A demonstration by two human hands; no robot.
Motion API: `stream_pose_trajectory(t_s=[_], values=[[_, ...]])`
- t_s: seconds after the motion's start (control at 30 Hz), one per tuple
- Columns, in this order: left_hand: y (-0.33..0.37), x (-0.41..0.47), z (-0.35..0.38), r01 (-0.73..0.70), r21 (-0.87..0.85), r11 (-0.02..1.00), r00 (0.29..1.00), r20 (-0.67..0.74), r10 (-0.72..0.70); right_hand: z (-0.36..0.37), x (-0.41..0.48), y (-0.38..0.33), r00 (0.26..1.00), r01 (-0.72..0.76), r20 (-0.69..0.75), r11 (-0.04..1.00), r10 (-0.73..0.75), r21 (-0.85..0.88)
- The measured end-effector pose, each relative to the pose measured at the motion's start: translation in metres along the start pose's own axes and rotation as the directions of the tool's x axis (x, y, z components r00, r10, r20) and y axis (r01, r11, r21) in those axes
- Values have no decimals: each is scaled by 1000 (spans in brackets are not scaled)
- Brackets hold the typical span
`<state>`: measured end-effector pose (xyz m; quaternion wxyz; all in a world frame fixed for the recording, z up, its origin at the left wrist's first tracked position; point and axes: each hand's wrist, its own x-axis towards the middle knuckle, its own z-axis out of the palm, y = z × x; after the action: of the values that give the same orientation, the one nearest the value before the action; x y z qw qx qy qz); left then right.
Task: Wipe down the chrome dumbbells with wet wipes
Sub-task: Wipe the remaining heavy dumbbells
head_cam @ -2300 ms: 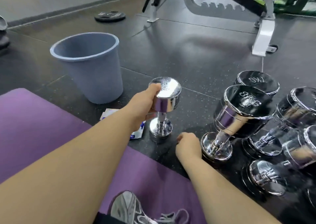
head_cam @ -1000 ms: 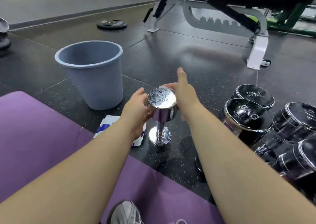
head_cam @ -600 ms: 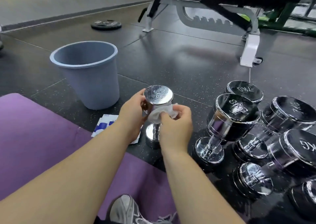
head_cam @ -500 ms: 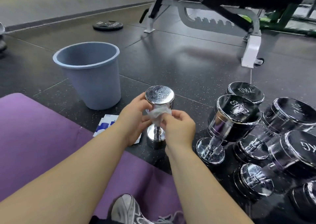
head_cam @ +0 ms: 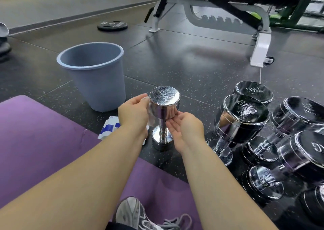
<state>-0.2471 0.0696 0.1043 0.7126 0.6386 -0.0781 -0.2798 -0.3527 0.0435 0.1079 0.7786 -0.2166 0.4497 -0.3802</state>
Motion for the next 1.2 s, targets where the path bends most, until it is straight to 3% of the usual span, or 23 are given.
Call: stream_pose_trajectory(t_s=[0.13,0.2,0.27,0.37,0.47,0.57,0.63,0.73,0.87,0.93,1.0,1.1,1.2], values=[[5,12,15,66,12,998,997,49,-66,3,-1,-8,1000,13,6,1000,-13,-16],[10,26,17,145,46,988,975,162,-151,5,2,-8,999,37,9,996,-37,-76],[17,31,19,225,119,967,902,349,-253,7,9,-7,997,75,8,986,-75,-146],[22,33,20,120,191,974,878,437,-194,10,16,-9,993,116,39,985,-112,-130],[16,15,8,-79,308,948,934,356,-37,9,18,-14,995,91,52,995,-89,-43],[13,-21,-3,-159,277,948,972,212,101,6,16,-16,995,79,60,997,-77,-26],[14,-40,1,-148,222,964,982,150,116,3,14,-14,996,79,47,996,-78,-35],[3,-51,6,-75,281,957,995,80,55,0,3,-10,998,-16,53,1000,17,-22],[-18,-54,13,51,287,957,999,-25,-46,-7,-5,1,969,-133,190,983,155,-124],[-23,-56,14,74,287,955,997,-30,-68,-15,-2,1,976,-93,175,978,126,-189],[-18,-56,10,142,207,968,990,-19,-142,-27,7,-4,997,-14,71,969,33,-248],[-6,-43,3,190,115,975,981,-48,-186,-32,21,-12,999,38,-26,976,-45,-215],[5,-39,7,247,2,969,966,77,-246,-13,33,-15,1000,13,2,986,-12,-164]])
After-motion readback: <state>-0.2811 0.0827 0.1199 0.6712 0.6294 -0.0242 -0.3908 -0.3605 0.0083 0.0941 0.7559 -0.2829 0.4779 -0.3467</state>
